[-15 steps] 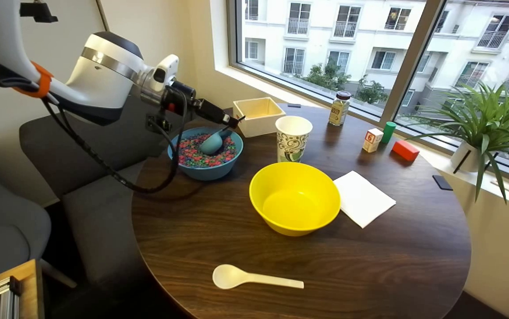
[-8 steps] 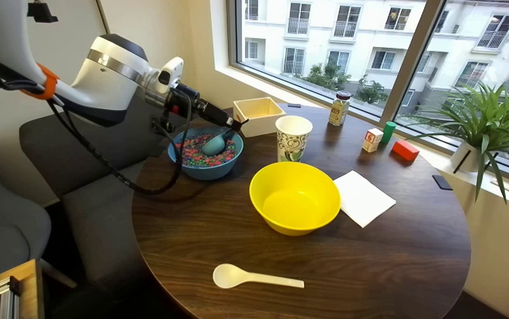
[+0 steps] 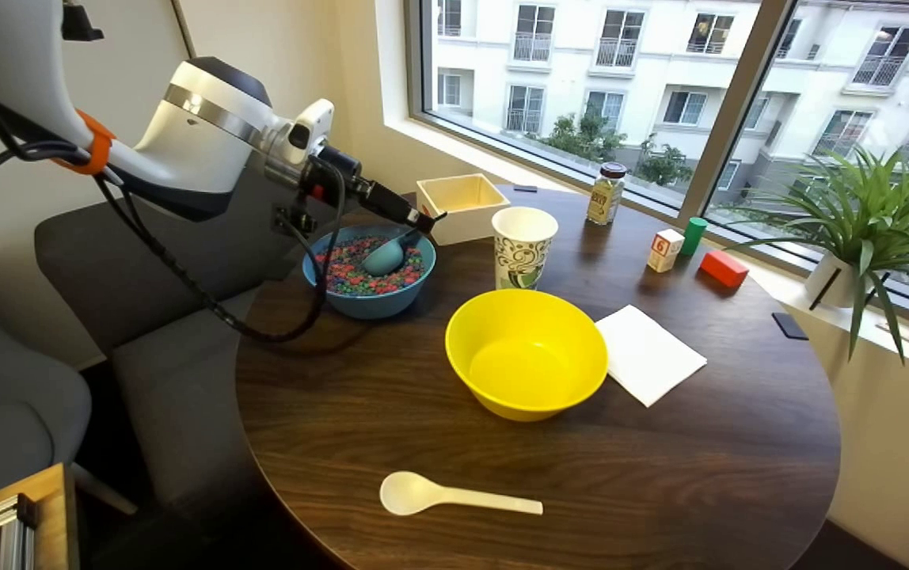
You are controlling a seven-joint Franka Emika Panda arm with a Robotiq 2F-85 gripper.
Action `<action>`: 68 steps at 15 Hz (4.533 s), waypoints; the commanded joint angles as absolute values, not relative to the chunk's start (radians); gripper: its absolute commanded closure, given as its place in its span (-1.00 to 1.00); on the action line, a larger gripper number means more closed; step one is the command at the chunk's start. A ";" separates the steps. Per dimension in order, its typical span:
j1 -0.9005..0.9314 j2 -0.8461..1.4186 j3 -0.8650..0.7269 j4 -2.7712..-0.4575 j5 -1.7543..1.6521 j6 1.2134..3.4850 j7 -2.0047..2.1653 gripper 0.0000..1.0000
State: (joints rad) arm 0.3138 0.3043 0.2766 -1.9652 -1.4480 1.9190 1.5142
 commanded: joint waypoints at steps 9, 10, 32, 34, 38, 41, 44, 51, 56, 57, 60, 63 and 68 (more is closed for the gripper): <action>0.318 0.370 0.270 -1.872 -1.331 1.938 1.628 0.87; 0.318 0.371 0.270 -1.869 -1.325 1.940 1.635 0.87; 0.318 0.332 0.252 -1.879 -1.330 2.046 1.656 0.87; 0.331 0.311 0.251 -1.900 -1.382 2.028 1.645 0.87; 0.347 0.299 0.262 -1.944 -1.484 2.014 1.646 0.87; 0.352 0.291 0.269 -1.975 -1.526 1.995 1.644 0.87; 0.351 0.299 0.277 -1.987 -1.535 1.995 1.649 0.87; 0.312 0.340 0.279 -1.952 -1.461 2.081 1.666 0.87; 0.279 0.352 0.267 -1.944 -1.432 2.169 1.646 0.87; 0.278 0.348 0.265 -1.944 -1.435 2.175 1.641 0.87; 0.292 0.305 0.261 -1.933 -1.457 2.126 1.621 0.48; 0.293 0.303 0.261 -1.933 -1.457 2.125 1.621 0.48; 0.299 0.266 0.268 -1.951 -1.457 2.122 1.611 0.87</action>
